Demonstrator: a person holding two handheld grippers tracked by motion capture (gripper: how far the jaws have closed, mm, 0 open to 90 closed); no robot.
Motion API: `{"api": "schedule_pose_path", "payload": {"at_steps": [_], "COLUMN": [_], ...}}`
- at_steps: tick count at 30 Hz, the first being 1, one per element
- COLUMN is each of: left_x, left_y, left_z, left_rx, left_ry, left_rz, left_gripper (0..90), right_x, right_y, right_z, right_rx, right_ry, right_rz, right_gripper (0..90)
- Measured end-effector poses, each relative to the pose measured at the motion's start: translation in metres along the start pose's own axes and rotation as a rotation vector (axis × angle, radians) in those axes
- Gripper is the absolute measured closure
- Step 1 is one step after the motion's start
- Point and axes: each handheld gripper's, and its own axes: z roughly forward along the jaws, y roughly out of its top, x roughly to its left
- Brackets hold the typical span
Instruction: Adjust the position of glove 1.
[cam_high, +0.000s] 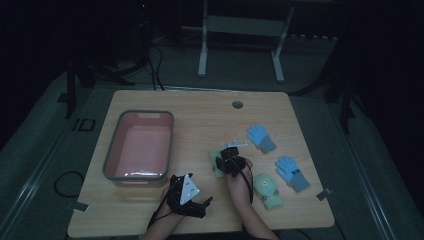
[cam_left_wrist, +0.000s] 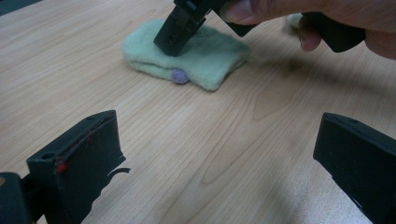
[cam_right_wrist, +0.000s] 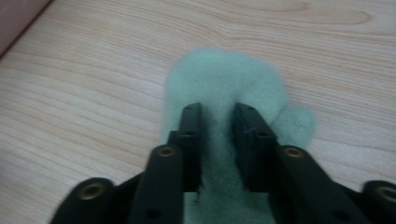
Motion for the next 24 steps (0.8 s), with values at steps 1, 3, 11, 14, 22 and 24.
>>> {"api": "schedule_pose_path", "payload": {"at_steps": [1,3,11,14,22,24], "left_x": [0.000,0.000,0.000,0.000,-0.001,-0.001], "left_y": [0.000,0.000,0.000,0.000,0.001,0.001], "left_z": [0.000,0.000,0.000,0.001,0.001,0.001], "left_rx": [0.000,0.000,0.005,0.009,0.014,0.015], "left_ry": [0.000,0.003,0.001,0.004,0.010,0.008], "left_rz": [0.002,0.004,0.005,0.006,0.012,0.009], "left_gripper": [1.2,1.2,1.2,1.2,1.2,1.2], "right_x": [0.000,0.000,-0.005,-0.010,-0.031,-0.036], "right_y": [0.001,0.002,0.010,0.013,0.021,0.021], "right_z": [-0.001,-0.003,-0.019,-0.026,-0.051,-0.059], "right_rx": [0.001,0.004,0.002,0.005,-0.017,-0.031], "right_ry": [-0.003,0.011,0.047,0.070,0.122,0.117], "right_rz": [-0.005,-0.016,-0.120,-0.146,-0.183,-0.209], "right_gripper": [66.9,61.0,53.6,53.7,50.8,50.5]}}
